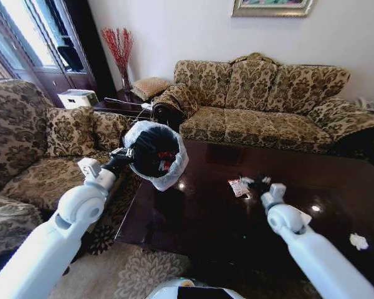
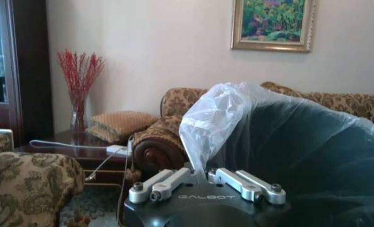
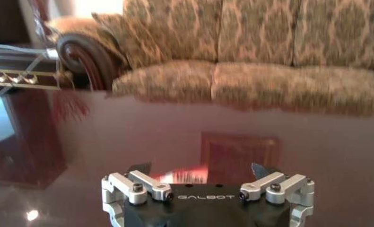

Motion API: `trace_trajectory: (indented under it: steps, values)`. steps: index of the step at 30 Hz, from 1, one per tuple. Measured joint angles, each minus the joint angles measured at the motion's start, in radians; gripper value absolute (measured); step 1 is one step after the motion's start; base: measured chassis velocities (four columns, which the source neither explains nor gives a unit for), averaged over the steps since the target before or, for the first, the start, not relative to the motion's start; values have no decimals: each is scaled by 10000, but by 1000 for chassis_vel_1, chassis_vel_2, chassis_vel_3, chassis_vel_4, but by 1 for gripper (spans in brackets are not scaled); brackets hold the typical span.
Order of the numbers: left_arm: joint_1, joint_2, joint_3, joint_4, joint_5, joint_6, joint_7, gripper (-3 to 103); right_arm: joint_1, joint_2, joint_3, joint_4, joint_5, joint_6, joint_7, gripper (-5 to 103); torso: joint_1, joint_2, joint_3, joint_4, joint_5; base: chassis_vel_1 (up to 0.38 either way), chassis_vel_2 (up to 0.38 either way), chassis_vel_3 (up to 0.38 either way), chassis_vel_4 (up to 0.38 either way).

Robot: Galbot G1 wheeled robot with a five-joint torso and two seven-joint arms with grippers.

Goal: Move to the front of the table and place the trash on the table into the trash bin.

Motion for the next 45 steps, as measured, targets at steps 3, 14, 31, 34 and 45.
trace_trajectory:
  steps: [3,14,31,34,45]
  values:
    - [-34,6,50,0,1,0,17,3,472,398,-515,-816,-123,152,-197,102,1,0,0,3,-2,0,0,0,0]
    - [26,-45,20,-24,4,-16,60,3,790,889,-1290,-1296,-138,236,63,77,1,-1,1,-3,4,0,0,0,0]
    - [181,-137,151,-103,141,-20,91,3,1195,150,-1406,711,-651,726,587,19,2,-3,2,-2,2,0,0,0,0]
    - [215,-157,315,-101,242,-19,119,3,2925,-1000,-2090,2744,484,360,598,14,1,-2,1,1,-2,0,0,0,0]
    - [297,-320,453,-44,337,-20,123,3,9527,-1417,-5788,4518,5394,-1012,-49,14,1,-2,1,4,-8,0,0,0,0]
